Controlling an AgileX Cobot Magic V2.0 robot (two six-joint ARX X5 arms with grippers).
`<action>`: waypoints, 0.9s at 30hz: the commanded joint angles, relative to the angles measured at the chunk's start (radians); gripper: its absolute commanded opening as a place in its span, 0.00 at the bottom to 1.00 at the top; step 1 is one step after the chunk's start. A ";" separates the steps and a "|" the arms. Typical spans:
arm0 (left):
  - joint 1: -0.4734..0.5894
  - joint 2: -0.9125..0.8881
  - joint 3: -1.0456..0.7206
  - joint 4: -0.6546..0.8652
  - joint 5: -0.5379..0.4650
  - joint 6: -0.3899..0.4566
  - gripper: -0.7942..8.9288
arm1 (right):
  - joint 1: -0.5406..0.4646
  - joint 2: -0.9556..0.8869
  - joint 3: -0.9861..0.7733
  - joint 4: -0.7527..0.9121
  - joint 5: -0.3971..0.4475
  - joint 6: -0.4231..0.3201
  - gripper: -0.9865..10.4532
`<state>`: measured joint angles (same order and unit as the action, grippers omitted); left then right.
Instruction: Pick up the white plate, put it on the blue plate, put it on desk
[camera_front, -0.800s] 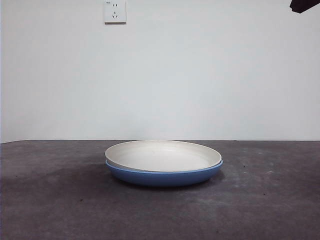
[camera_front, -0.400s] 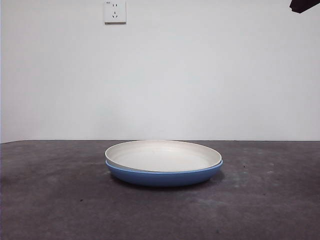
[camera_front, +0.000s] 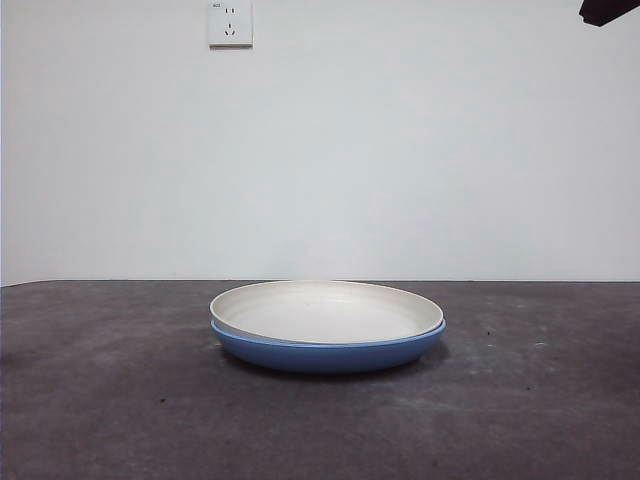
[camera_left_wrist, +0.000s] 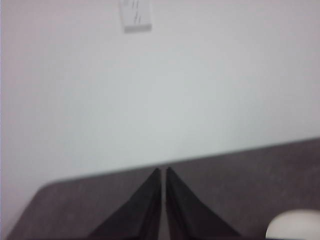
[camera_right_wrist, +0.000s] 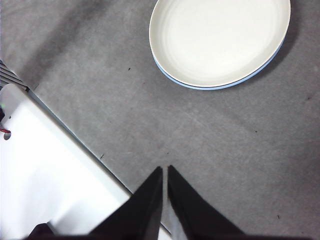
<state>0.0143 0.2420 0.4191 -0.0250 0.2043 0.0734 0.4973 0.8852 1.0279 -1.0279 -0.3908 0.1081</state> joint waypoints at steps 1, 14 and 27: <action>0.012 -0.049 -0.075 0.016 -0.006 -0.006 0.10 | 0.006 0.008 0.019 0.010 -0.002 -0.011 0.10; 0.025 -0.200 -0.326 -0.053 -0.068 -0.062 0.10 | 0.006 0.008 0.019 0.010 -0.002 -0.011 0.10; 0.025 -0.239 -0.400 -0.137 -0.071 -0.067 0.10 | 0.006 0.008 0.019 0.010 -0.002 -0.011 0.10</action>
<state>0.0372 0.0044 0.0330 -0.1638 0.1333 0.0120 0.4973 0.8852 1.0279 -1.0279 -0.3904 0.1081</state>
